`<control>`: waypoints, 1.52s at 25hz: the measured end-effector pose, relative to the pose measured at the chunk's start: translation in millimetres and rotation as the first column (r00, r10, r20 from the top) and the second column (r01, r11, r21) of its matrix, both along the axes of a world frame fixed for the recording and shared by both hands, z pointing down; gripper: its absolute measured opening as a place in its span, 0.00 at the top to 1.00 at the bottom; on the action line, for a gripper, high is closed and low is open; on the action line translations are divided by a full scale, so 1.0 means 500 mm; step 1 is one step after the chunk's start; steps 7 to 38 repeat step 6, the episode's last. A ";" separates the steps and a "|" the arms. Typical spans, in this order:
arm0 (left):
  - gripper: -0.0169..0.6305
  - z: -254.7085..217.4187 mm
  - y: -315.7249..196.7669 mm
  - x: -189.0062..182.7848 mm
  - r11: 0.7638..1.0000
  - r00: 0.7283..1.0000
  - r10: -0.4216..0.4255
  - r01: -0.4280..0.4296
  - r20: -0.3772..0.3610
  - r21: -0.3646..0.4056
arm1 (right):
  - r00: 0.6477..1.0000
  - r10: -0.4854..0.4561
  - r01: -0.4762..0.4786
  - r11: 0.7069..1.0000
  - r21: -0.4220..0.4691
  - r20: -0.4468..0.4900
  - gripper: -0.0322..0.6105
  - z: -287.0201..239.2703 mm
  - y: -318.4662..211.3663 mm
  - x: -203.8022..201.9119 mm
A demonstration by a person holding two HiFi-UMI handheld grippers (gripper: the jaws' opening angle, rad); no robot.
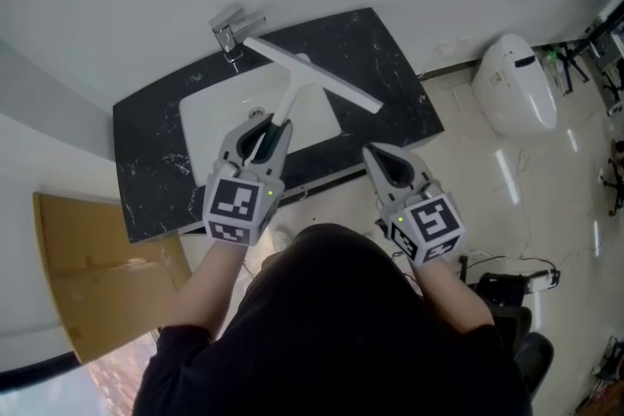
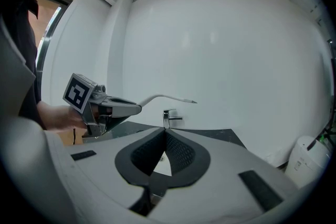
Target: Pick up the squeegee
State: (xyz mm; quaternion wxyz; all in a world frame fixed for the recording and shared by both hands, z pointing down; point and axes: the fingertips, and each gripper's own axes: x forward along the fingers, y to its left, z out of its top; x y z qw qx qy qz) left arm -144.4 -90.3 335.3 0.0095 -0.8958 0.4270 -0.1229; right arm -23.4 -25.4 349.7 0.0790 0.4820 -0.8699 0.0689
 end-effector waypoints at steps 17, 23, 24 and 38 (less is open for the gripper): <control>0.82 -0.001 0.001 0.004 1.000 1.000 0.000 0.000 0.001 0.005 | 1.000 -0.012 0.012 1.000 -0.024 -0.018 0.95 0.001 0.008 0.002; 0.82 -0.001 0.001 0.004 1.000 1.000 0.000 0.000 0.001 0.005 | 1.000 -0.012 0.012 1.000 -0.024 -0.018 0.95 0.001 0.008 0.002; 0.82 -0.001 0.001 0.004 1.000 1.000 0.000 0.000 0.001 0.005 | 1.000 -0.012 0.012 1.000 -0.024 -0.018 0.95 0.001 0.008 0.002; 0.82 -0.001 0.001 0.004 1.000 1.000 0.000 0.000 0.001 0.005 | 1.000 -0.012 0.012 1.000 -0.024 -0.018 0.95 0.001 0.008 0.002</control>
